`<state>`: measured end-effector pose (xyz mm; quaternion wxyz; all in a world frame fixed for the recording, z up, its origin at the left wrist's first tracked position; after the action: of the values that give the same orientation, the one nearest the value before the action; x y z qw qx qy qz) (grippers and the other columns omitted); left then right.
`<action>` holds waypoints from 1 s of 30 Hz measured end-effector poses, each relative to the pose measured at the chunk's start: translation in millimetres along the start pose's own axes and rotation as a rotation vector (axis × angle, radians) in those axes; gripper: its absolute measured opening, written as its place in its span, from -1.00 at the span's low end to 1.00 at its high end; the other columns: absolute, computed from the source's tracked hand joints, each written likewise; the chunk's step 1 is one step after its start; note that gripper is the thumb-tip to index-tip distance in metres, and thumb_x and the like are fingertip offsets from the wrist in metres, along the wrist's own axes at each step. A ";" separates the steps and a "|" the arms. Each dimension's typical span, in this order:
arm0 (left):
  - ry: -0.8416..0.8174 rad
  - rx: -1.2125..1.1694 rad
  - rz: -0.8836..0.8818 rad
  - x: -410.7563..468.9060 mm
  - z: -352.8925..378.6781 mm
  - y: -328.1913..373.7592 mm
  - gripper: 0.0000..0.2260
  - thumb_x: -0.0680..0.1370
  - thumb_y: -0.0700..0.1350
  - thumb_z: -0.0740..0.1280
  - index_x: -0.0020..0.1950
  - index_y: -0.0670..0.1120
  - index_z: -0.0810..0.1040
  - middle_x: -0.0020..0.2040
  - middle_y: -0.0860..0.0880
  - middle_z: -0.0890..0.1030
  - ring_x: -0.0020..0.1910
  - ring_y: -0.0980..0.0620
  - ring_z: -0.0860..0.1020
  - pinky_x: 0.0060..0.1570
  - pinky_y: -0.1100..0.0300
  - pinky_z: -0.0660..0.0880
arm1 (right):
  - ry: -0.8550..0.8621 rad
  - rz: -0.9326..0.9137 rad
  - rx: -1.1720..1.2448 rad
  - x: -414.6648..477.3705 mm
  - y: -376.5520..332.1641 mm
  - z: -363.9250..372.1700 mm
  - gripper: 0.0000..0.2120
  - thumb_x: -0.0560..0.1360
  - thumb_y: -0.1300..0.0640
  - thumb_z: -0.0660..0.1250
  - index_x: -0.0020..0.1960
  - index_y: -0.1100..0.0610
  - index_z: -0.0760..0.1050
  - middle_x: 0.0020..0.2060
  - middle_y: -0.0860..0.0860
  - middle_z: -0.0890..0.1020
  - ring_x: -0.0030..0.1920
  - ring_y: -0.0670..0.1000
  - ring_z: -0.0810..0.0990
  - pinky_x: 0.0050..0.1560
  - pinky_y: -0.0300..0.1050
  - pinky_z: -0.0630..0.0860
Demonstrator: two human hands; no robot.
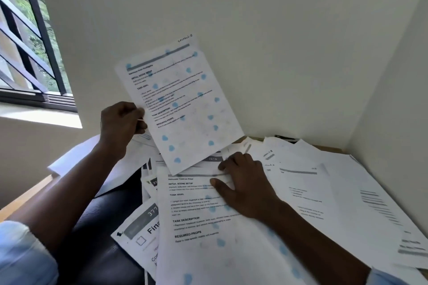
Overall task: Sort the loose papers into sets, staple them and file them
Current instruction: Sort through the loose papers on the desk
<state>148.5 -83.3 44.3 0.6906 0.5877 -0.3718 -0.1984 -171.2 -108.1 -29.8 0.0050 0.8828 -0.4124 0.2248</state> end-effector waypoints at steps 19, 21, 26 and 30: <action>0.144 -0.013 0.057 1.7 -28.0 -6.7 -0.96 0.60 -0.27 0.38 0.04 -0.21 0.57 -0.18 -0.13 0.64 -0.44 0.06 0.58 -0.35 0.19 0.62 | 0.201 0.112 0.231 -1.7 21.2 -7.6 -0.64 0.52 -0.04 0.29 0.27 0.01 0.56 0.00 -0.07 0.56 0.14 0.04 0.44 0.16 0.06 0.47; 0.132 -0.019 0.051 -0.3 -28.8 -6.9 -0.96 0.61 -0.27 0.38 -0.02 -0.17 0.56 -0.18 -0.14 0.62 -0.45 0.08 0.58 -0.36 0.21 0.61 | 0.130 0.151 0.109 1.3 20.9 -2.7 -0.66 0.52 -0.12 0.27 0.20 0.00 0.61 0.00 -0.02 0.55 0.14 0.09 0.44 0.14 0.10 0.48; 0.098 -0.013 0.036 -5.1 -23.4 -7.3 -0.89 0.62 -0.27 0.39 -0.07 -0.11 0.54 -0.20 -0.13 0.60 -0.45 0.09 0.58 -0.37 0.24 0.60 | 0.168 0.181 0.089 0.4 21.8 -6.9 -0.82 0.52 -0.10 0.33 0.04 -0.04 0.56 0.00 -0.04 0.52 0.12 0.09 0.44 0.09 0.10 0.46; 0.097 -0.012 0.026 -6.8 -21.9 -9.7 -0.89 0.62 -0.28 0.39 -0.06 -0.11 0.55 -0.18 -0.16 0.62 -0.43 0.06 0.58 -0.36 0.23 0.60 | 0.027 0.163 -0.001 3.4 15.4 -0.6 -0.44 0.51 -0.35 0.04 0.28 -0.05 0.51 0.13 -0.09 0.53 0.20 0.05 0.44 0.21 0.09 0.40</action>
<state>162.0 -66.2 32.4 0.7137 0.5878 -0.3445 -0.1629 -180.9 -120.6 -30.6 -0.0075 0.8431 -0.4831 0.2364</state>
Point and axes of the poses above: each hand's wrist, its own x-axis towards the middle knuckle, its own z-axis out of the palm, y = z × x, the point moved 7 cm from there along x, towards the middle knuckle
